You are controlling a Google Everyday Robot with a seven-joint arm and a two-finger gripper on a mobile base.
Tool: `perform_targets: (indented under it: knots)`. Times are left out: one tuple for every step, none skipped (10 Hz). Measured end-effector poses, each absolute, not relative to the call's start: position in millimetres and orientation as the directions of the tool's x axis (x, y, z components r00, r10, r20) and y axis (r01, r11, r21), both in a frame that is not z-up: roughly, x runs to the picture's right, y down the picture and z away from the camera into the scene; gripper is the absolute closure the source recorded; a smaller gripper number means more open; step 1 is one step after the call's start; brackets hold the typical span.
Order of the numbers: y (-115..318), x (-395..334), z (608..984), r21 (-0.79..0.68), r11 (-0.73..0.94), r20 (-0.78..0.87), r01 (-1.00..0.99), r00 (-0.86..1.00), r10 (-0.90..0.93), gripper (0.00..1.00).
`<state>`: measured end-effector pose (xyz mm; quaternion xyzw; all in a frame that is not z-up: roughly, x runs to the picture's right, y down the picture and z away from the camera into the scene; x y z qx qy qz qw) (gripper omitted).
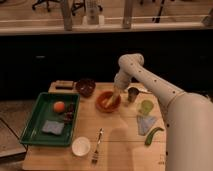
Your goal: Place banana in red bowl
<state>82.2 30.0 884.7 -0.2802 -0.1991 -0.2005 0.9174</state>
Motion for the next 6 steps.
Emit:
perform_targets:
  knots:
    - [28.9,83.1,884.3,-0.433,0.76,0.482,0.486,0.837,-0.261,0.3]
    - [28.3,83.5,884.2,-0.432,0.758,0.486,0.489,0.834,-0.261,0.23]
    - [27.5,84.9,884.4,-0.431,0.757,0.493,0.491,0.831,-0.258,0.2]
    - [26.9,86.8,884.7,-0.43,0.756,0.502,0.494,0.827,-0.255,0.2]
    - [26.2,88.3,885.3,-0.428,0.755,0.511,0.497,0.822,-0.252,0.2]
    - [25.8,88.7,885.7,-0.425,0.754,0.519,0.501,0.817,-0.251,0.2]
